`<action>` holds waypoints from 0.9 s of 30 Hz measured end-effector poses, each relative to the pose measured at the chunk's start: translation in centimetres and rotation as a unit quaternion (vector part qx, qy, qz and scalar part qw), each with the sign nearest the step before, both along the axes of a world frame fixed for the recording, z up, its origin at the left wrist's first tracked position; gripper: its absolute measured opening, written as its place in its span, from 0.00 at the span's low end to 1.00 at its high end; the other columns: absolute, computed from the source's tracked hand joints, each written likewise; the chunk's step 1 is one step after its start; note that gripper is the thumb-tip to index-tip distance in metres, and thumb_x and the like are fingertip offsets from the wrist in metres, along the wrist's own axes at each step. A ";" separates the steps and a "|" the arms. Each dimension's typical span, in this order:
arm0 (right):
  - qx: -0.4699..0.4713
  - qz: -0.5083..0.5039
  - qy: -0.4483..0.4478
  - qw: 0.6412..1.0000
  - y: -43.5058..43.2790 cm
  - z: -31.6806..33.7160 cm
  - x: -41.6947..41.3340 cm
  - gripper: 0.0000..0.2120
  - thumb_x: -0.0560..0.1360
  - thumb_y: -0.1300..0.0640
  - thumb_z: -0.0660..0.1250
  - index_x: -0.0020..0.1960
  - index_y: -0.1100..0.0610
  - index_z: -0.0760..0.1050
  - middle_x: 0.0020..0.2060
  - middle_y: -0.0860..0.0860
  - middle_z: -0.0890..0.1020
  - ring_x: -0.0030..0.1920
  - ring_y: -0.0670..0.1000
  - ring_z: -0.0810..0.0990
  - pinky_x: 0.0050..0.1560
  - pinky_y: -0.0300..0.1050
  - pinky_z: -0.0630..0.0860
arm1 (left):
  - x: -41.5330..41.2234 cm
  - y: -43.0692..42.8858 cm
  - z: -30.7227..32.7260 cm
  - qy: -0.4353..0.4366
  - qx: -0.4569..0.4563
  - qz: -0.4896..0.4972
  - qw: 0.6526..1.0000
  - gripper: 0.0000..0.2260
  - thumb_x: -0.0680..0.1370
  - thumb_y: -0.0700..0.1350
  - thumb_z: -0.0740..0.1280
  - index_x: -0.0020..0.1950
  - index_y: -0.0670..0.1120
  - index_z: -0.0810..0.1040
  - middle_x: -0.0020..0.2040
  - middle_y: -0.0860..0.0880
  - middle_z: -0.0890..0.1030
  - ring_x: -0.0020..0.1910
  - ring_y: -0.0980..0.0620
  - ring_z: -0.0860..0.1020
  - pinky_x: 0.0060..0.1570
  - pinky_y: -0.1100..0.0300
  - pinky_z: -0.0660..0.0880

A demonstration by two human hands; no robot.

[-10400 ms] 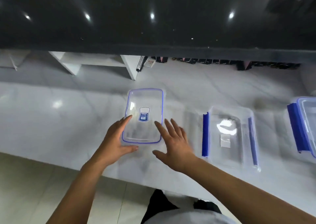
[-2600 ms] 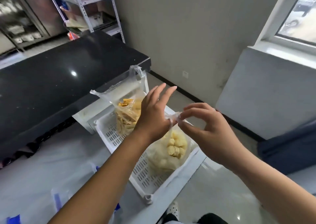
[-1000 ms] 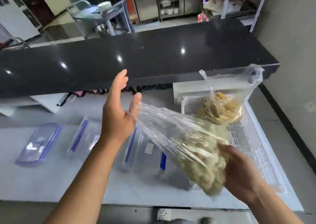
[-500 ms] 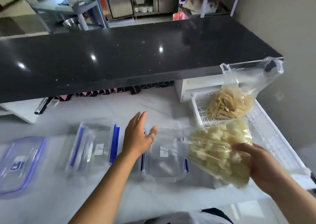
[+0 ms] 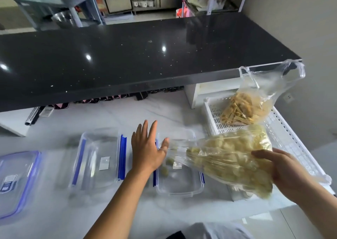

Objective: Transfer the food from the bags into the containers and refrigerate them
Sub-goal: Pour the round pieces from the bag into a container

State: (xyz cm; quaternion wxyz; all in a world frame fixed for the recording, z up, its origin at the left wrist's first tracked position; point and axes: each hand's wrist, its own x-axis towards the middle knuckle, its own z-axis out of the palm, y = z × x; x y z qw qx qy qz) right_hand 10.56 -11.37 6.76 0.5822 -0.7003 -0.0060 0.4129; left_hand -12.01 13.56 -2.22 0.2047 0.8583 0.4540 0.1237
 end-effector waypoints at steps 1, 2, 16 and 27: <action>-0.004 0.006 -0.002 1.000 0.1 0.1 0.1 0.17 0.65 0.64 0.73 0.52 0.67 0.78 0.43 0.64 0.84 0.35 0.59 0.84 0.34 0.50 0.83 | 0.0 0.1 -0.2 0.013 0.006 -0.001 1.000 0.35 0.75 0.67 0.49 0.81 0.54 0.54 0.82 0.46 0.51 0.80 0.43 0.49 0.78 0.44 0.48; -0.006 0.009 -0.005 1.000 0.1 0.2 0.2 0.19 0.64 0.63 0.73 0.53 0.67 0.78 0.43 0.63 0.84 0.35 0.59 0.84 0.36 0.50 0.83 | 0.0 0.1 -0.2 0.026 0.012 -0.003 1.000 0.36 0.74 0.68 0.46 0.81 0.55 0.53 0.82 0.47 0.50 0.80 0.43 0.48 0.78 0.43 0.46; -0.066 -0.023 -0.019 0.997 1.3 0.2 -0.3 0.18 0.68 0.65 0.74 0.55 0.71 0.77 0.53 0.70 0.81 0.45 0.65 0.82 0.59 0.72 0.75 | 0.3 0.3 -1.7 0.112 -0.052 -0.014 0.992 0.29 0.82 0.63 0.53 0.80 0.61 0.47 0.82 0.50 0.42 0.80 0.43 0.42 0.77 0.41 0.44; -0.065 -0.010 -0.071 0.995 1.5 0.4 -0.3 0.11 0.69 0.68 0.72 0.51 0.65 0.81 0.44 0.63 0.86 0.42 0.62 0.85 0.51 0.65 0.81 | 0.2 -0.5 -2.6 0.078 -0.128 0.018 0.988 0.29 0.80 0.65 0.53 0.78 0.66 0.43 0.82 0.49 0.50 0.79 0.38 0.53 0.72 0.33 0.56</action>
